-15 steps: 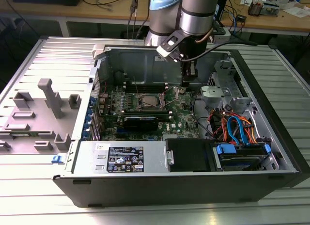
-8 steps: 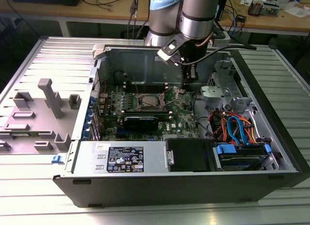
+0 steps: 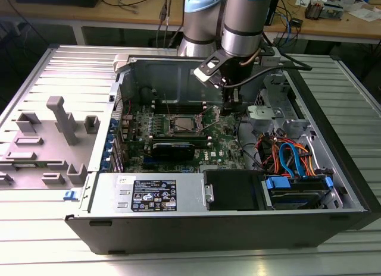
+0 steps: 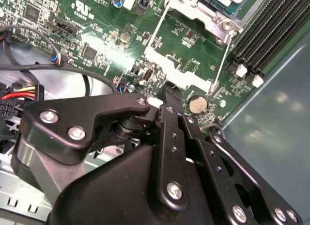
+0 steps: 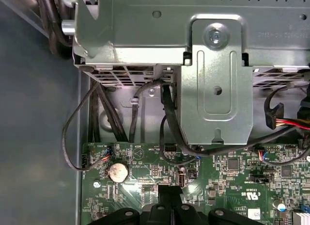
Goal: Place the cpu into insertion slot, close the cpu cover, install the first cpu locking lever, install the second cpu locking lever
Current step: 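Close the cpu cover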
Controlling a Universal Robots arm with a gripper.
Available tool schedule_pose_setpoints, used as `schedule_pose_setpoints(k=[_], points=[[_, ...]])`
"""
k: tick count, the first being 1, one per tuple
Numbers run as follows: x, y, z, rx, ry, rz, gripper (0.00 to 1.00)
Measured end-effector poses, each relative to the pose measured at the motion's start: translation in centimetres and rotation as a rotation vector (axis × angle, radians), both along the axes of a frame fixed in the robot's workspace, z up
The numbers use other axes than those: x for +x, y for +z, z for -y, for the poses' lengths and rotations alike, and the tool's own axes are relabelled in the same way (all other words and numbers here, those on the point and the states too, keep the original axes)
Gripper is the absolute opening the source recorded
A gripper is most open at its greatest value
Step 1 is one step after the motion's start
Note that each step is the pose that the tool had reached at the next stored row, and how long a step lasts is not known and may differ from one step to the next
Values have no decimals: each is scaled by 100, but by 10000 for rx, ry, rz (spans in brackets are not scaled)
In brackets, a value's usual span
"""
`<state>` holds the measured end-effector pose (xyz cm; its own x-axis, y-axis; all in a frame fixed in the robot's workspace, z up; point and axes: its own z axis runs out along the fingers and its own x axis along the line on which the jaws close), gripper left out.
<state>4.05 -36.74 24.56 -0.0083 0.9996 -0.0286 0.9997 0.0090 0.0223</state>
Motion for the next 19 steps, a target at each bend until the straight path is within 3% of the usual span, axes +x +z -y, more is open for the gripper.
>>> schedule_pose_setpoints(k=[12,14,19], points=[[-140,20,1,61,2,-1,11],[-151,21,1,96,2,1,11],[-151,21,2,101,2,0,11]])
